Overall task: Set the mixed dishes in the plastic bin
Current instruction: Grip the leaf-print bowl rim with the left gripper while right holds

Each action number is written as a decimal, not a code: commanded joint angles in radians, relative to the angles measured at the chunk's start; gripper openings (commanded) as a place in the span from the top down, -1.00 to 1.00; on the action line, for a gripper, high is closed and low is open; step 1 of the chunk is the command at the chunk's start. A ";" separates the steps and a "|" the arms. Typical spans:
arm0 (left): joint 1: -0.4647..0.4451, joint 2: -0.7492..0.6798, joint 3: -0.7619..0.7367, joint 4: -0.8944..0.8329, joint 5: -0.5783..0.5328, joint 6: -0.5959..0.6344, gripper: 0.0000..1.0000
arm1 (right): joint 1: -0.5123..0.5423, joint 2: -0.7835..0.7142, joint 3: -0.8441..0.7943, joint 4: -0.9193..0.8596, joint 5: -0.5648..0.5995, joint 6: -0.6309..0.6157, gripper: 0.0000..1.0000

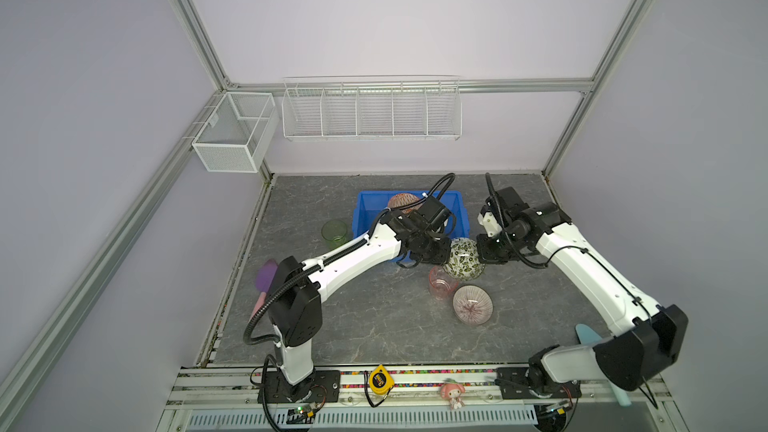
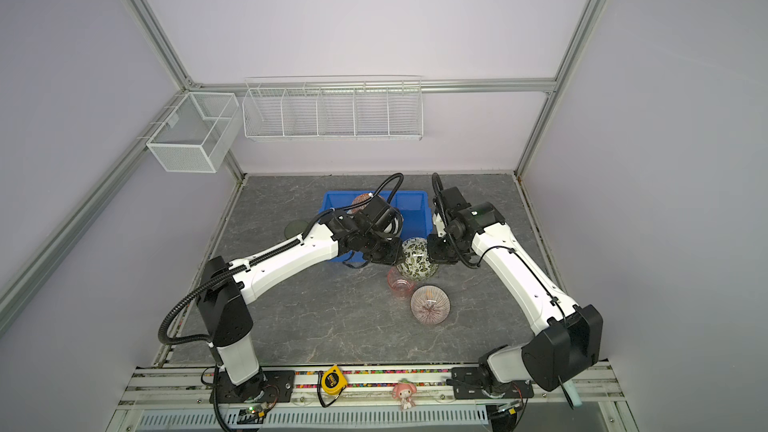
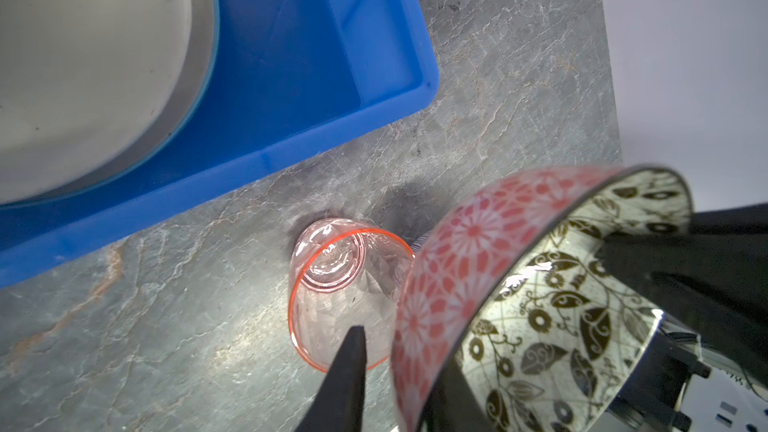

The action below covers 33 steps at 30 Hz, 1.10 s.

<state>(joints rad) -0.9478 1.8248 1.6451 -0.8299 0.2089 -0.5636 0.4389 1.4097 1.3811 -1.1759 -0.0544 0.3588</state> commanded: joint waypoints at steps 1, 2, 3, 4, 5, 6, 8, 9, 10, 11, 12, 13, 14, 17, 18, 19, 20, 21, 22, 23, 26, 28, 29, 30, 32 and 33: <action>-0.003 0.012 0.035 -0.026 -0.016 0.008 0.60 | 0.005 0.008 0.004 0.028 -0.027 0.002 0.86; -0.003 0.010 0.035 -0.028 -0.017 0.009 0.61 | 0.007 0.009 0.004 0.028 -0.026 0.003 0.87; -0.003 0.010 0.036 -0.029 -0.018 0.008 0.61 | 0.007 0.010 0.003 0.029 -0.024 0.004 0.87; -0.003 0.010 0.038 -0.030 -0.020 0.008 0.61 | 0.007 0.011 0.003 0.028 -0.022 0.005 0.87; -0.003 0.010 0.039 -0.031 -0.021 0.008 0.61 | 0.008 0.015 0.004 0.026 -0.020 0.007 0.87; -0.003 0.010 0.039 -0.031 -0.022 0.009 0.61 | 0.008 0.015 0.004 0.025 -0.018 0.007 0.86; -0.003 0.012 0.043 -0.035 -0.026 0.008 0.61 | 0.009 0.018 0.003 0.025 -0.014 0.009 0.86; -0.003 0.014 0.044 -0.036 -0.029 0.007 0.58 | 0.009 0.018 0.003 0.026 -0.016 0.010 0.87; -0.003 0.013 0.047 -0.039 -0.032 0.008 0.58 | 0.009 0.018 0.004 0.026 -0.012 0.012 0.86; -0.003 0.013 0.048 -0.040 -0.037 0.008 0.58 | 0.010 0.020 0.004 0.024 -0.011 0.013 0.87; -0.003 0.015 0.048 -0.043 -0.036 0.009 0.58 | 0.010 0.021 0.006 0.024 -0.010 0.012 0.86; -0.003 0.014 0.050 -0.044 -0.038 0.010 0.58 | 0.009 0.021 0.006 0.026 -0.012 0.013 0.86; -0.003 0.016 0.052 -0.045 -0.038 0.010 0.58 | 0.012 0.023 0.007 0.026 -0.012 0.013 0.86; -0.003 0.016 0.051 -0.046 -0.038 0.010 0.64 | 0.014 0.029 0.011 0.029 -0.018 0.012 0.86; -0.003 0.016 0.051 -0.046 -0.037 0.011 0.67 | 0.013 0.029 0.010 0.030 -0.021 0.013 0.87; -0.003 0.016 0.054 -0.046 -0.038 0.011 0.74 | 0.015 0.032 0.010 0.031 -0.022 0.014 0.86; -0.003 0.016 0.053 -0.047 -0.039 0.011 0.79 | 0.014 0.032 0.011 0.032 -0.023 0.014 0.87; -0.003 0.016 0.053 -0.047 -0.038 0.011 0.83 | 0.015 0.033 0.012 0.032 -0.022 0.014 0.87; -0.003 0.015 0.053 -0.047 -0.037 0.011 0.88 | 0.017 0.034 0.012 0.034 -0.023 0.014 0.87; -0.003 0.015 0.054 -0.049 -0.038 0.011 0.92 | 0.016 0.033 0.013 0.036 -0.024 0.014 0.86; -0.003 0.017 0.053 -0.049 -0.039 0.013 0.98 | 0.016 0.034 0.018 0.038 -0.033 0.016 0.84; -0.003 0.016 0.054 -0.048 -0.040 0.012 0.99 | 0.015 0.032 0.019 0.042 -0.037 0.016 0.83; -0.003 0.016 0.053 -0.047 -0.040 0.013 1.00 | 0.016 0.031 0.020 0.042 -0.041 0.016 0.80; -0.003 0.016 0.053 -0.048 -0.038 0.011 1.00 | 0.015 0.032 0.020 0.044 -0.042 0.016 0.78; -0.002 0.016 0.053 -0.047 -0.038 0.014 1.00 | 0.016 0.029 0.018 0.048 -0.047 0.016 0.74; -0.002 0.015 0.053 -0.047 -0.038 0.015 1.00 | 0.015 0.027 0.019 0.052 -0.049 0.016 0.69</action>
<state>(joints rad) -0.9474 1.8385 1.6634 -0.8742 0.1505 -0.5663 0.4534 1.4422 1.3815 -1.1606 -0.0753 0.3759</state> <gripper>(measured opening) 0.064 0.143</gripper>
